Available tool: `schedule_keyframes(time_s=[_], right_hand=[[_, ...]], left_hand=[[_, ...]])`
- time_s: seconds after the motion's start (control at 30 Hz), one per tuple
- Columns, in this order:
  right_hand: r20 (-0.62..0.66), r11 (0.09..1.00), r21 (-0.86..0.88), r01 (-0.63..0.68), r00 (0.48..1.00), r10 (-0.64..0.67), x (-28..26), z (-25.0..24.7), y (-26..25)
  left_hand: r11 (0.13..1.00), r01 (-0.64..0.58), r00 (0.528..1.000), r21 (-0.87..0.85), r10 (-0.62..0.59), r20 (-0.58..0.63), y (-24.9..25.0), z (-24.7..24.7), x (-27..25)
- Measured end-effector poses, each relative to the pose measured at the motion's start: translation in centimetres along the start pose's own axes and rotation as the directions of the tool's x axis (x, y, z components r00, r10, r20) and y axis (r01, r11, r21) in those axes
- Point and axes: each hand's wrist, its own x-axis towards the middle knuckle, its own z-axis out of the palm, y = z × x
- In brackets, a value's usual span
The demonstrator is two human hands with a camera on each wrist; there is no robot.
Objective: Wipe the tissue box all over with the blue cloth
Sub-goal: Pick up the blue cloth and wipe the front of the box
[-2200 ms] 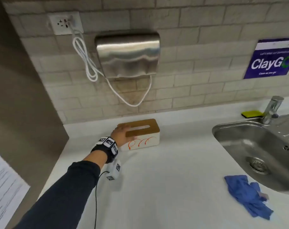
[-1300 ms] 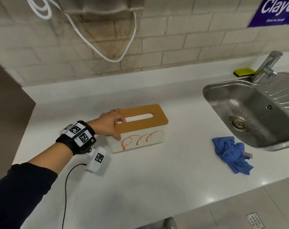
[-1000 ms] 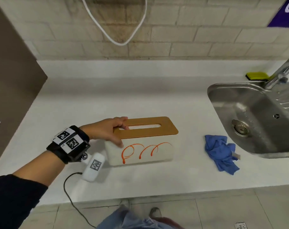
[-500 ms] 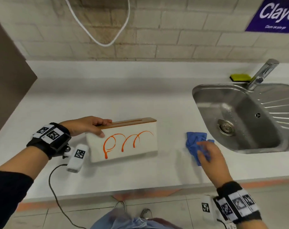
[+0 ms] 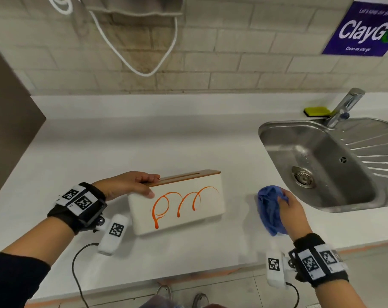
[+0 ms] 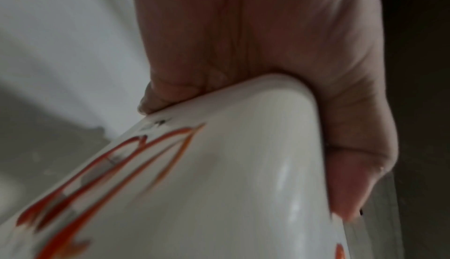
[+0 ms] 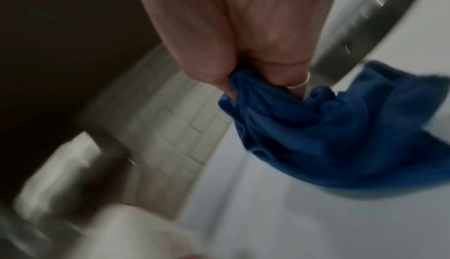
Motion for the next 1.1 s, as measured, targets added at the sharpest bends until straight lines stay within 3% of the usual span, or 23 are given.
schedule_keyframes(time_s=[0.07,0.13,0.3,0.43,0.53,0.63,0.8,0.87,1.1], right_hand=[[0.012,0.931,0.365,0.011,1.000,-0.017,-2.4,0.6,-2.4],[0.006,0.851,0.519,0.081,0.995,-0.099,-4.6,2.1,-4.3],[-0.012,0.894,0.338,0.295,0.951,-0.309,-8.0,8.8,-7.4],[0.062,0.842,-0.114,0.527,0.850,-0.524,-7.3,11.7,-6.2],[0.074,0.840,-0.051,0.540,0.841,-0.536,-6.6,13.2,-5.5],[0.044,0.883,0.047,0.466,0.882,-0.468,-6.4,13.8,-5.4],[-0.028,0.866,0.036,0.499,0.867,-0.498,-6.6,15.0,-5.3],[0.028,0.861,0.050,0.505,0.862,-0.507,-7.0,16.3,-5.7],[0.289,0.802,0.154,0.578,0.749,-0.596,-9.7,20.0,-8.4]], left_hand=[[1.000,-0.019,1.000,0.016,0.019,-0.008,-0.2,-0.1,0.1],[0.999,-0.039,0.999,0.021,0.039,-0.020,-0.4,-0.1,0.1],[0.996,-0.084,0.996,0.006,0.084,-0.041,-0.8,-0.1,0.0],[0.996,-0.091,0.996,-0.005,0.091,-0.017,-0.6,-0.1,-0.1],[0.995,-0.098,0.995,-0.014,0.097,-0.009,-0.8,-0.1,-0.1],[0.995,-0.095,0.995,-0.038,0.094,-0.028,-1.0,0.1,-0.1],[0.995,-0.085,0.996,-0.046,0.085,-0.012,-0.7,0.2,-0.1],[0.995,-0.074,0.997,-0.064,0.073,-0.019,-0.7,0.0,0.0],[0.991,-0.067,0.996,-0.114,0.060,-0.070,-1.0,-0.9,0.4]])
